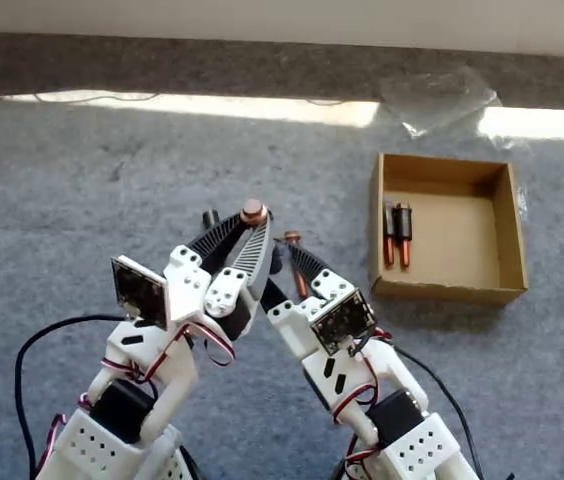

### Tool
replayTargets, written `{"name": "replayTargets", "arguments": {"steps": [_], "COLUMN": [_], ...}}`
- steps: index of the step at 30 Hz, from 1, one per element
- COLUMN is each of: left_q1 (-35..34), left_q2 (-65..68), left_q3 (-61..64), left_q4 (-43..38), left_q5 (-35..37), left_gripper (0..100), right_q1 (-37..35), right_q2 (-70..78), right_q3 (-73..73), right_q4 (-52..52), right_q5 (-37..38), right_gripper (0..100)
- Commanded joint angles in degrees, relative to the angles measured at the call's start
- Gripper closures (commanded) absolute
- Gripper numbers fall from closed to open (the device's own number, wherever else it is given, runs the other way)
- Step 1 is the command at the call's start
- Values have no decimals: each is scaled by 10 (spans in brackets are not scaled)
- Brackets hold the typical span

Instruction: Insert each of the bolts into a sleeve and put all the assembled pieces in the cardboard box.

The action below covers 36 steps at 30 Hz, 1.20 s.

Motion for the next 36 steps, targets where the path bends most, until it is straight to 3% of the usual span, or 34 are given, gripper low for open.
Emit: {"name": "replayTargets", "arguments": {"steps": [1,36], "left_q1": [-45,-11], "left_q2": [-2,-2], "left_q3": [15,54], "left_q4": [-11,18], "left_q5": [29,28], "left_gripper": [994,994], "right_q1": [-1,0], "right_q2": [-7,-7], "right_q3": [69,69], "right_q4": [-6,-6], "right_q5": [-6,-6], "right_gripper": [994,994]}}
